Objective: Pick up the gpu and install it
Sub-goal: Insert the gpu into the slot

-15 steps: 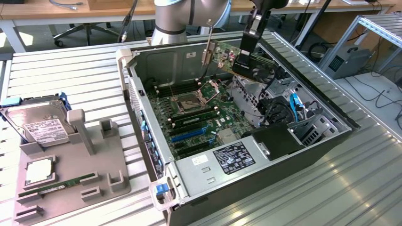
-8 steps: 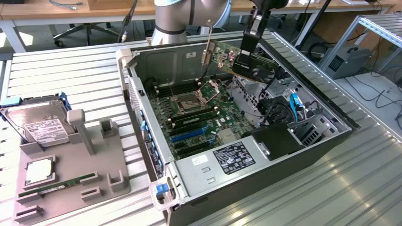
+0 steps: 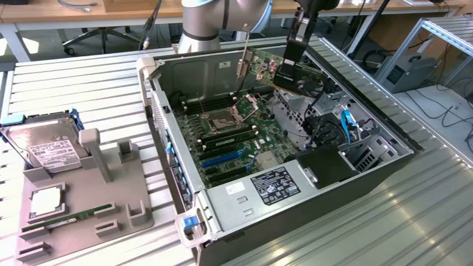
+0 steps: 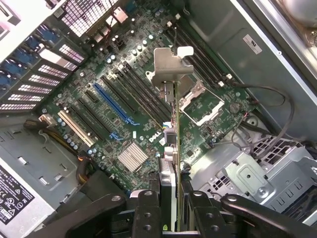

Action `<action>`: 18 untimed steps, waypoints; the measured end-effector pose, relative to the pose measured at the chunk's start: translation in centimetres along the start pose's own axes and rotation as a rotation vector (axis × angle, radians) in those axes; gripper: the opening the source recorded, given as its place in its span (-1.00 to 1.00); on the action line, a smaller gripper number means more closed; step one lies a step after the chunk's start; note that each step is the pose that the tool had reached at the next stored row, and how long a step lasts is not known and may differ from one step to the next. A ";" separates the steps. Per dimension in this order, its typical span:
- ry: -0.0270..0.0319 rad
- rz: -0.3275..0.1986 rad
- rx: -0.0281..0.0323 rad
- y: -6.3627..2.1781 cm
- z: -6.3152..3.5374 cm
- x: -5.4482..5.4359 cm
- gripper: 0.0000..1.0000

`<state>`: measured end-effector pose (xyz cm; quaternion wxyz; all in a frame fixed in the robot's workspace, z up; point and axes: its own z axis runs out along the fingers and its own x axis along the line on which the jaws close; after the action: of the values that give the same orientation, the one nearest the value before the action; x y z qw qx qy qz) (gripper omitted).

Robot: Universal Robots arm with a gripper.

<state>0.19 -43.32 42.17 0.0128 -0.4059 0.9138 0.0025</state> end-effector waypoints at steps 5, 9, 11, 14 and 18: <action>0.0000 -0.017 -0.0004 0.00 0.00 0.0 -0.47; -0.0002 -0.035 -0.0009 0.00 0.00 0.0 -0.47; -0.0002 -0.043 -0.0011 0.00 0.00 0.0 -0.47; -0.0003 -0.054 -0.0014 0.00 0.00 0.0 -0.47; -0.0003 -0.070 -0.0018 0.00 0.00 0.0 -0.47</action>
<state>0.20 -43.32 42.17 0.0127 -0.4377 0.8990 0.0030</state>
